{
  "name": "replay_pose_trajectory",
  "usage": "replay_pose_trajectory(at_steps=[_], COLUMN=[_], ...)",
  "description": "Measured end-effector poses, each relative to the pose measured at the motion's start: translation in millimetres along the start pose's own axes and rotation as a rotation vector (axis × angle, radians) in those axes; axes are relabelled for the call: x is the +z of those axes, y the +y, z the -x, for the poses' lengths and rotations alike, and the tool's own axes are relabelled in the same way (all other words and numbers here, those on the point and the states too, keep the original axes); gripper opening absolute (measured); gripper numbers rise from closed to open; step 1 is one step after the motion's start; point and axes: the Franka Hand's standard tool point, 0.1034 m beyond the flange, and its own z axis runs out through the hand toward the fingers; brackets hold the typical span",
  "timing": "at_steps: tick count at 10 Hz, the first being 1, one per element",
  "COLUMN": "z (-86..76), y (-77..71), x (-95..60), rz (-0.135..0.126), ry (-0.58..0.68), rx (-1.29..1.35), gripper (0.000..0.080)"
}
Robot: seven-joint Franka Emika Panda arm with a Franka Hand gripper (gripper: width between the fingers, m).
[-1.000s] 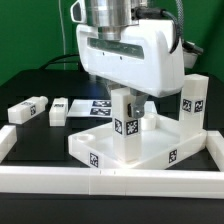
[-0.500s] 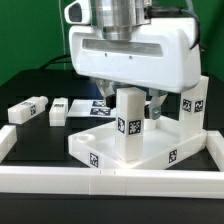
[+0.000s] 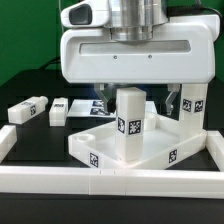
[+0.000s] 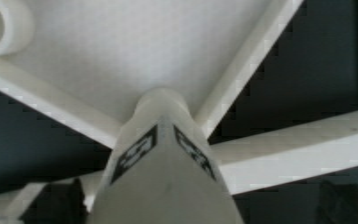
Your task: Assemble desk
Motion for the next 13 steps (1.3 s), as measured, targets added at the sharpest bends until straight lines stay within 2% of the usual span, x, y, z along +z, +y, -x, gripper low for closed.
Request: replay_pose_trajectory(at_steps=[3, 4, 6, 7, 8, 9, 10, 11, 13], z=[-1.3, -2.8, -9.7, -10.1, -10.5, -10.4, -10.4, -10.3, -10.2], y=[5.0, 7.4, 11.0, 11.8, 13.4, 13.1, 13.2, 13.2, 13.1], x=[0.1, -0.3, -2.6, -2.8, -3.0, -2.9, -2.9, -2.8, -2.7], rz=[0.008, 0.019, 0.067, 0.069, 0.069, 0.069, 0.069, 0.069, 0.068], ry=[0.002, 0.007, 0.032, 0.032, 0.031, 0.031, 0.031, 0.031, 0.031], rx=[-0.236, -0.324, -0.547, -0.576, -0.591, -0.588, -0.588, -0.588, -0.58], gripper=[0.0649, 0.0649, 0.0649, 0.0649, 0.0562, 0.0426, 0.0426, 0.0288, 0.0288])
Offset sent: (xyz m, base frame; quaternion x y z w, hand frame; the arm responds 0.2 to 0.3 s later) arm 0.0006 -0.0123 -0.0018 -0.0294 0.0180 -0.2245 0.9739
